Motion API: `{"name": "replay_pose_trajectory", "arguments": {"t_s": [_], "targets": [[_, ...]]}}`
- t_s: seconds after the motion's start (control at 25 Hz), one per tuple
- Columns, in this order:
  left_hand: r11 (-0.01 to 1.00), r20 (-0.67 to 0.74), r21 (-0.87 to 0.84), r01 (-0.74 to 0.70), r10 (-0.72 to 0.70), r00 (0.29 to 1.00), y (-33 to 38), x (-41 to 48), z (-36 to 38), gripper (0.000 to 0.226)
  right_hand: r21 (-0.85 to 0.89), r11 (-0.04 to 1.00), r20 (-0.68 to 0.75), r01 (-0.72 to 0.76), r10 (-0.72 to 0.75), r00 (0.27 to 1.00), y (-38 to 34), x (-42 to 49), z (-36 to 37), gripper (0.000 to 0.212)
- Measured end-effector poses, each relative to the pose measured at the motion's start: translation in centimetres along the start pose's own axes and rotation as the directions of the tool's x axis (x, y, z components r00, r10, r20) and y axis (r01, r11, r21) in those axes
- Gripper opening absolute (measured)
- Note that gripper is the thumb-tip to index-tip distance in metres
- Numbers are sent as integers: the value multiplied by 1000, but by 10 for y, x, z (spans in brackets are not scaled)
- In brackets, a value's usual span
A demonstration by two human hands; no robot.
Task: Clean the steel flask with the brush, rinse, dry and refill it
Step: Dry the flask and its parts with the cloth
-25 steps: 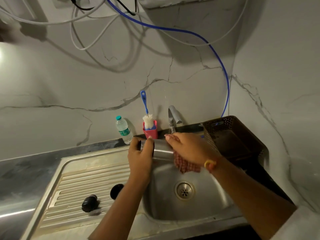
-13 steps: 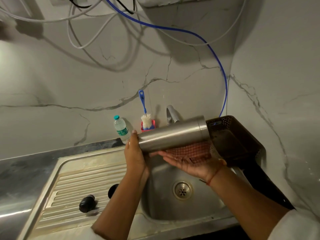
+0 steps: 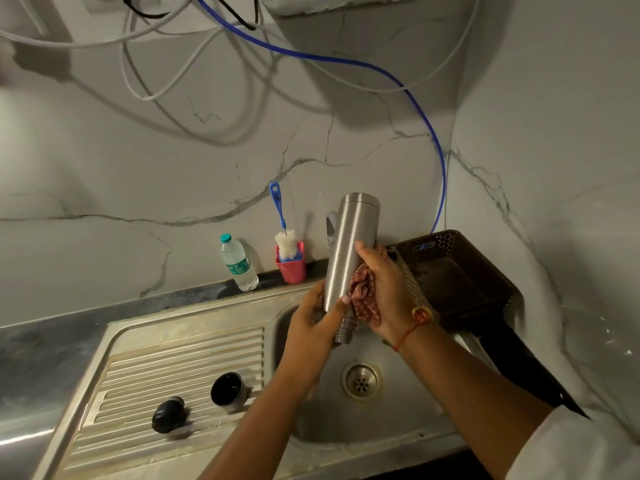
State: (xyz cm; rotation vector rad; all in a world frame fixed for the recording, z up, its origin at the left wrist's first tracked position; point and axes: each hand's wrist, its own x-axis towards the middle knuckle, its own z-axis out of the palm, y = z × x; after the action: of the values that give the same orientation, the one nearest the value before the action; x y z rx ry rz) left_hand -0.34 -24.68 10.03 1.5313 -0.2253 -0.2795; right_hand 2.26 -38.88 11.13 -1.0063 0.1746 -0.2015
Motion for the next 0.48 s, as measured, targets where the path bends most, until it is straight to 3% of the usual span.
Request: {"name": "replay_pose_trajectory", "arguments": {"t_s": [0.08,0.16,0.24,0.36,0.48], "targets": [[996,52,45,77,-79,995,7,4,-6,30,-243,966,35,87,-80,996,-12,-8,8,46],[993,79,73,92,-98,992,15,10,-10,46,-511,848,58,140,-128,990,-22,-15,19,44],[992,61,-85,96,-91,994,19,18,-9,67,-662,721,123,205,-165,979,-22,-22,30,43],[924,25,-368,106,-104,994,24,18,-7,73,-661,688,190,300,-233,954,-6,-25,38,31],[851,55,-486,200,-199,978,29,15,-9,67,-492,863,120,115,-63,991,-7,-17,34,39]]}}
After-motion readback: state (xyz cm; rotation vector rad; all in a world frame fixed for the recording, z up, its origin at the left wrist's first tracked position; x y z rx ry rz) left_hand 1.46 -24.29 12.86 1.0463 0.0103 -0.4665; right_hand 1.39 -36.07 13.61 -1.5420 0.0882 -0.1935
